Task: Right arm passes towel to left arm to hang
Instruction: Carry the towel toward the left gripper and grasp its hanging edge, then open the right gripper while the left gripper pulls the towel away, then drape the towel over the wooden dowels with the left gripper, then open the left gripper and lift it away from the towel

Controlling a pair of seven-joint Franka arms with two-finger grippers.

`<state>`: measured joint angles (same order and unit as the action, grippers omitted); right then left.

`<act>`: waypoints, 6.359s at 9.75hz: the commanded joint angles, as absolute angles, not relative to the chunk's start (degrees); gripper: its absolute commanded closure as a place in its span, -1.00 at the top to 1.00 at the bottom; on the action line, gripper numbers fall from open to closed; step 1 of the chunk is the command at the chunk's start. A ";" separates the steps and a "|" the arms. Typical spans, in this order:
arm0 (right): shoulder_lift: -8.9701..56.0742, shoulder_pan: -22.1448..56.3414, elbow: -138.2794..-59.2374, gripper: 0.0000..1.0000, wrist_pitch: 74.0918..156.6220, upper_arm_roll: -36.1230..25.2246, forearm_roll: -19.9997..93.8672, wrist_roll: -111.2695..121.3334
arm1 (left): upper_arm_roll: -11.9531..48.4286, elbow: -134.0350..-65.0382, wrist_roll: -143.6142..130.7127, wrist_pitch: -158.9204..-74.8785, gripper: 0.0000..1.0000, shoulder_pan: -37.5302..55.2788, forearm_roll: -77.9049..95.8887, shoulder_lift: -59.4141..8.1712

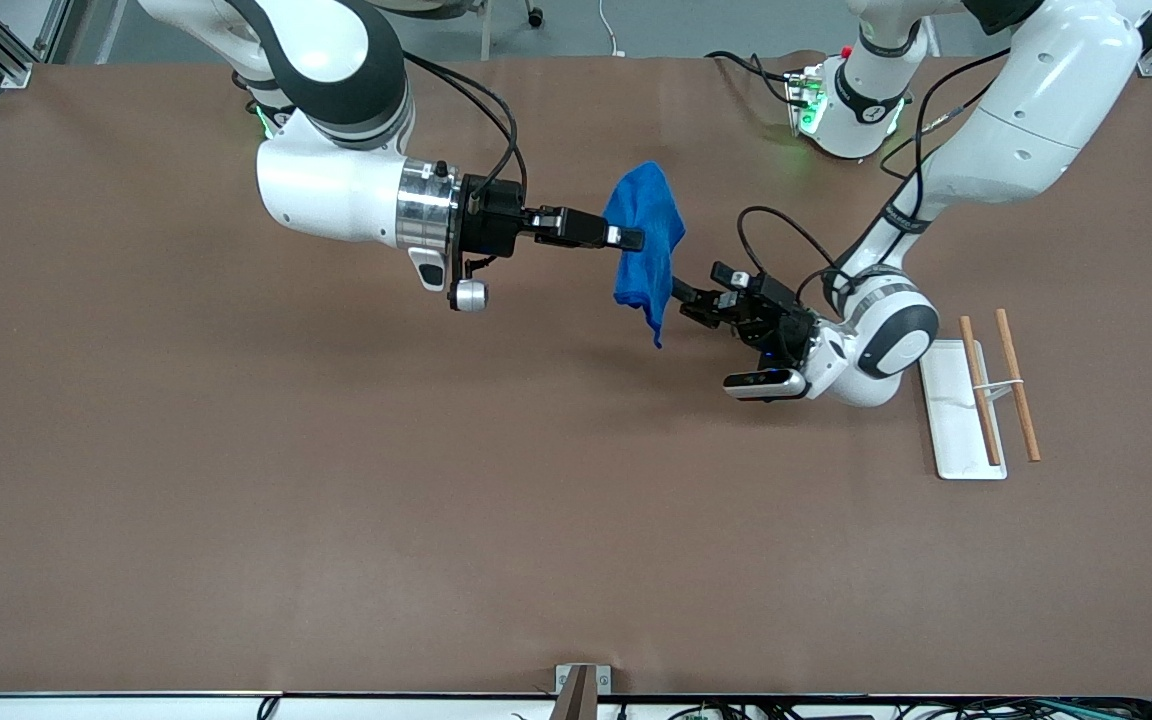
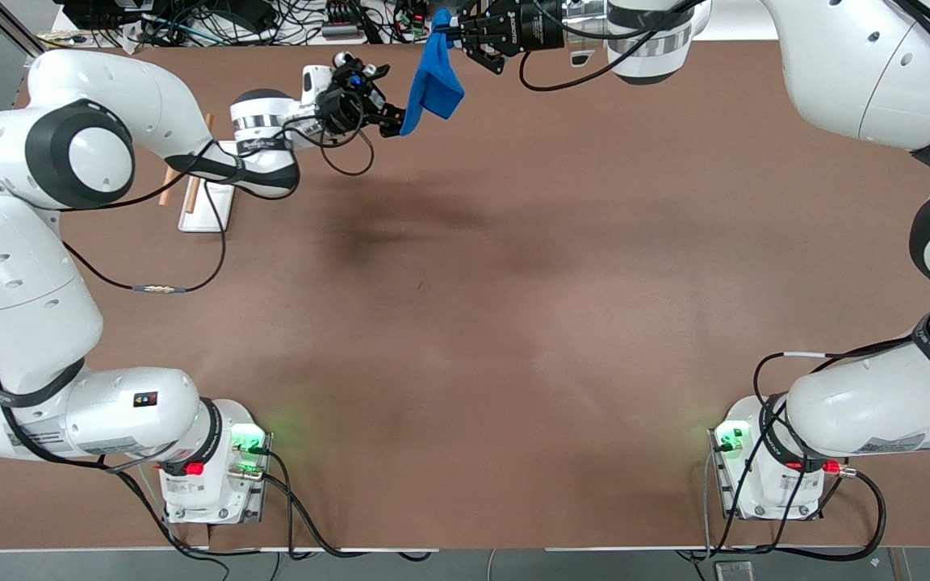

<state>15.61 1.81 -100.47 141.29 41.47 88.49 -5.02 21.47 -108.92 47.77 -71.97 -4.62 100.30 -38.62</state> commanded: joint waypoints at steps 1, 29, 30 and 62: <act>16.00 1.76 -99.84 -1.00 141.77 41.92 89.74 -4.39 | 21.18 -108.55 48.78 -72.95 0.73 -3.61 101.16 -41.48; 14.07 -7.74 -107.76 1.00 131.71 30.28 48.49 -5.01 | 22.24 -97.06 -7.68 -82.27 -1.00 -26.69 74.69 -26.72; 12.76 -7.73 -107.84 1.00 129.14 27.28 43.64 -5.10 | 22.24 -93.20 -13.22 -82.27 -1.00 -27.94 66.18 -26.72; 0.44 -3.60 -79.91 1.00 77.53 -4.31 0.17 -1.67 | 17.31 -75.85 -9.05 -89.65 1.00 -33.93 -2.46 -30.34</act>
